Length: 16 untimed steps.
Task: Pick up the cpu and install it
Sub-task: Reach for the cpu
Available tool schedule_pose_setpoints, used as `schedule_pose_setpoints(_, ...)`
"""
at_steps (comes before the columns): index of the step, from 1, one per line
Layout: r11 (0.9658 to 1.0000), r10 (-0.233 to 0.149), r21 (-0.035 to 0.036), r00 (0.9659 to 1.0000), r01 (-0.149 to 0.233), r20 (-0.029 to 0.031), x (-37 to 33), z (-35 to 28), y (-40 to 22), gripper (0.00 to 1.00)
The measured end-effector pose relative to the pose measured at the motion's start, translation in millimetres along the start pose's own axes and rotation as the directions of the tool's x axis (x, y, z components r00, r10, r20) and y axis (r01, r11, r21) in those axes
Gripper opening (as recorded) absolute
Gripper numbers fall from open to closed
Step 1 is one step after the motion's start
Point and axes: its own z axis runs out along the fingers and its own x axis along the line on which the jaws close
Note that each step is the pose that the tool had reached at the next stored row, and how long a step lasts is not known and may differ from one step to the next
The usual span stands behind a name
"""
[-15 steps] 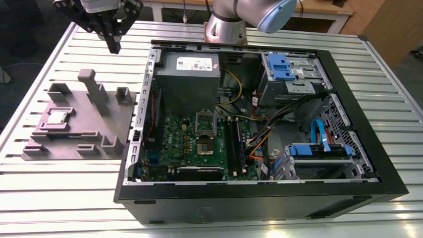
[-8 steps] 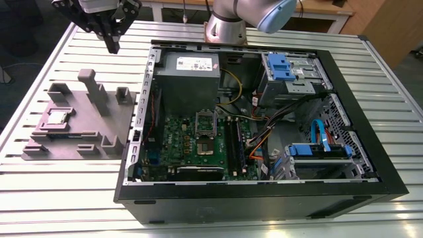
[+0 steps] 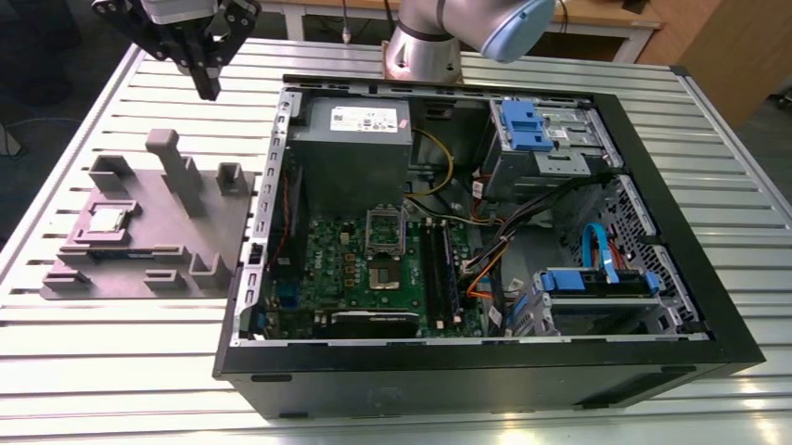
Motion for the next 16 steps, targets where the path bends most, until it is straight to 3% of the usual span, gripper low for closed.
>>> schedule_pose_setpoints(16,1.0,0.0,0.0,1.0,0.0,-0.0001,6.5,0.0,-0.5,0.11)
